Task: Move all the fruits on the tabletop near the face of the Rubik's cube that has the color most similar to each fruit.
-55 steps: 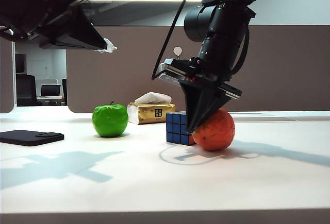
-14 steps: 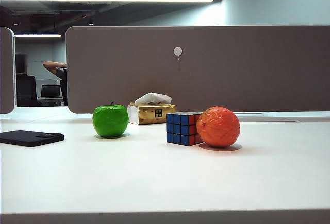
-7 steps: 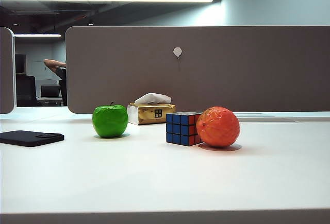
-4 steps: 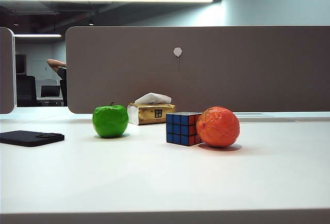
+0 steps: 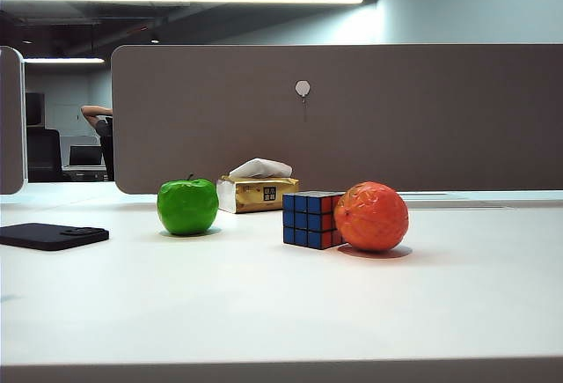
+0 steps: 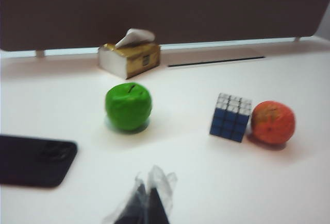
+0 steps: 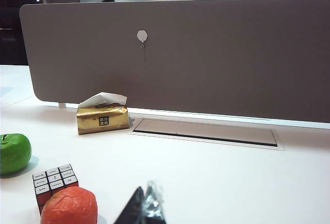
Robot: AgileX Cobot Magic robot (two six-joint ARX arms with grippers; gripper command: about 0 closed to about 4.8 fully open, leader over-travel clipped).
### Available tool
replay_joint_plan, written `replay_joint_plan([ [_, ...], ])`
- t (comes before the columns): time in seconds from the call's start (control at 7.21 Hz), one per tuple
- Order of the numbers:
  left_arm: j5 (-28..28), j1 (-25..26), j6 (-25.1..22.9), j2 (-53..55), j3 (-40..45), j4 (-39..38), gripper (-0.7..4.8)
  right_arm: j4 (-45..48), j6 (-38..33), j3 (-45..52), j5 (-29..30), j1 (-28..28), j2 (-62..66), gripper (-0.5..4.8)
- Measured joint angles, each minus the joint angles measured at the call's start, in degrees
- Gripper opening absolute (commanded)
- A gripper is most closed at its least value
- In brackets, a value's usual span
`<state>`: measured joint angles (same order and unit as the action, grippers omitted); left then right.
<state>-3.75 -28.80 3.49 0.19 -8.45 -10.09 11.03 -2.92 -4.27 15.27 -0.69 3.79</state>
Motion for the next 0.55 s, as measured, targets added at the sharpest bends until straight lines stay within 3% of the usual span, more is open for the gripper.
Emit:
replay_joint_plan([
  [0.28, 6.8, 0.0, -0.4, 0.0, 4.9, 6.4, -0.05, -0.1, 0.0, 0.0, 0.0, 0.0, 0.0, -0.01],
  [0.55, 8.8, 0.0, -3.4, 0.0, 7.3, 6.6, -0.05, -1.5, 0.0, 0.1, 0.0, 0.0, 0.0, -0.01],
])
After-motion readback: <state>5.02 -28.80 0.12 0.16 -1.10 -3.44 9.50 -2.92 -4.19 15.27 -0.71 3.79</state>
